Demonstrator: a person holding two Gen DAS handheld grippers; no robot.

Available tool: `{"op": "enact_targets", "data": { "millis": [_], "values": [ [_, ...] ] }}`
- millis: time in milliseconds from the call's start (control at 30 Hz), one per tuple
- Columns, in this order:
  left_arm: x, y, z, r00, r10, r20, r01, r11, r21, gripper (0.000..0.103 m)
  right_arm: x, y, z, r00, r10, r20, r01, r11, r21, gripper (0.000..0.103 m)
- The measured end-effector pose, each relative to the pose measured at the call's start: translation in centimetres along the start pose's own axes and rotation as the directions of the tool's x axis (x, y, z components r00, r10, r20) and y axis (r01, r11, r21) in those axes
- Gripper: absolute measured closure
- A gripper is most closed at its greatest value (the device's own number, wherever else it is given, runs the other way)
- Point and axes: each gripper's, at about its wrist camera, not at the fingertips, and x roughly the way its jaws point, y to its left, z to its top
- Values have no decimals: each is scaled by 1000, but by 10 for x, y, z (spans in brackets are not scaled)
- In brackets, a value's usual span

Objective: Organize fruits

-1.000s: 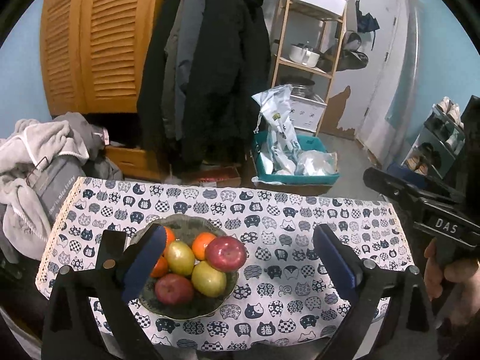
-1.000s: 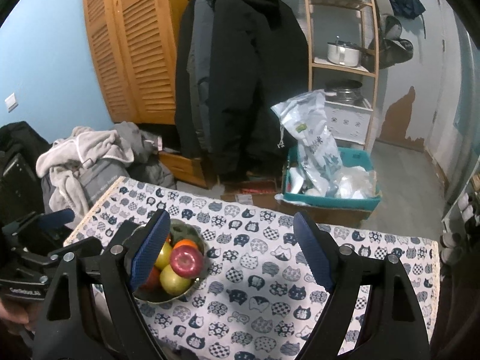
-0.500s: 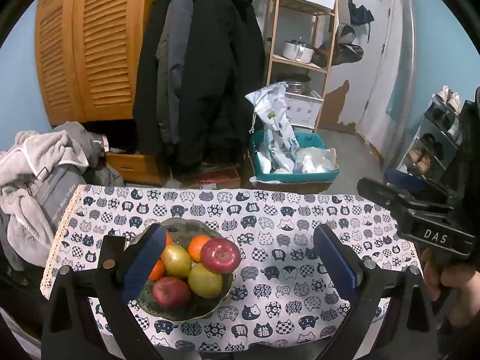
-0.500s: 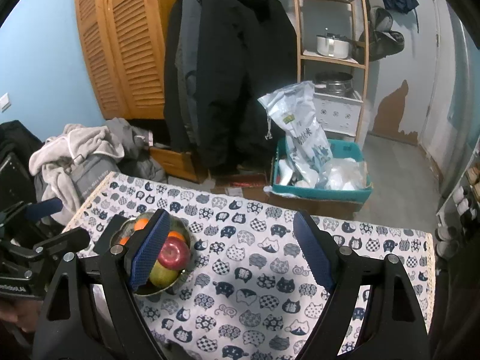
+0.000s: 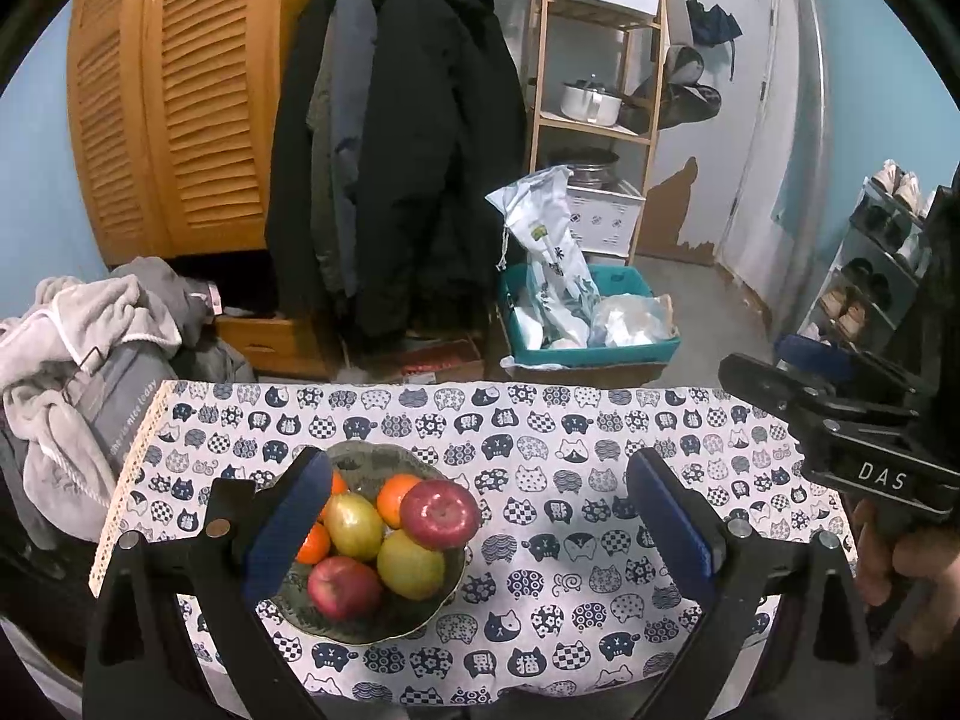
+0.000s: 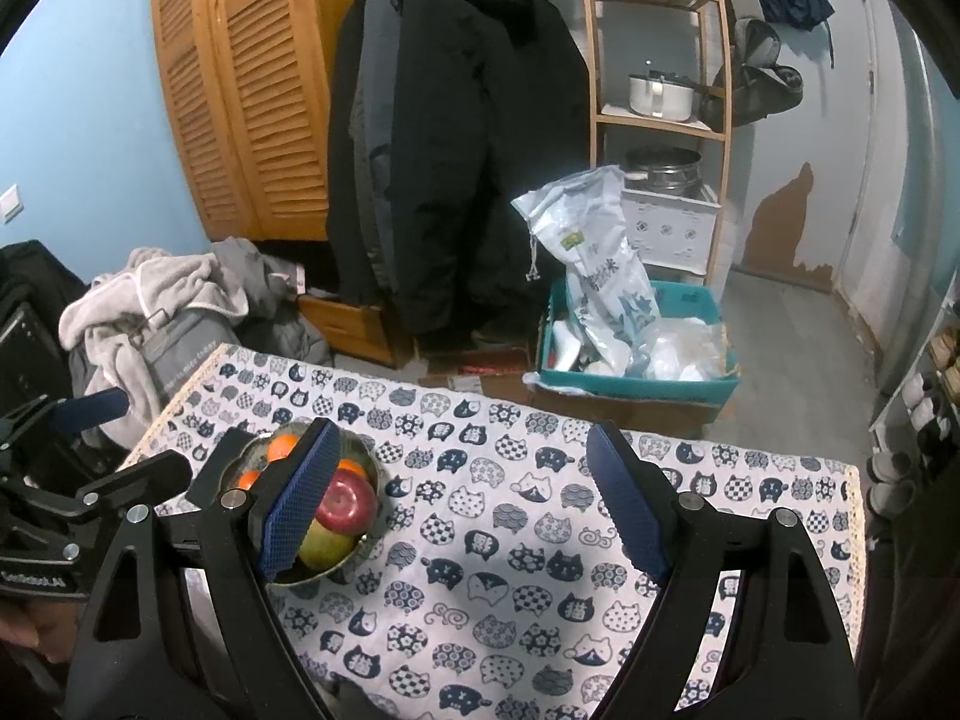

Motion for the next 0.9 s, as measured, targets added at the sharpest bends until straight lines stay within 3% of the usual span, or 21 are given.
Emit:
{"op": "enact_targets", "data": {
  "millis": [900],
  "values": [
    [2, -2, 1, 1000, 26, -4, -26, 1000, -2, 3, -6, -6, 0, 1000, -1, -1, 1, 1000, -3, 20]
  ]
}}
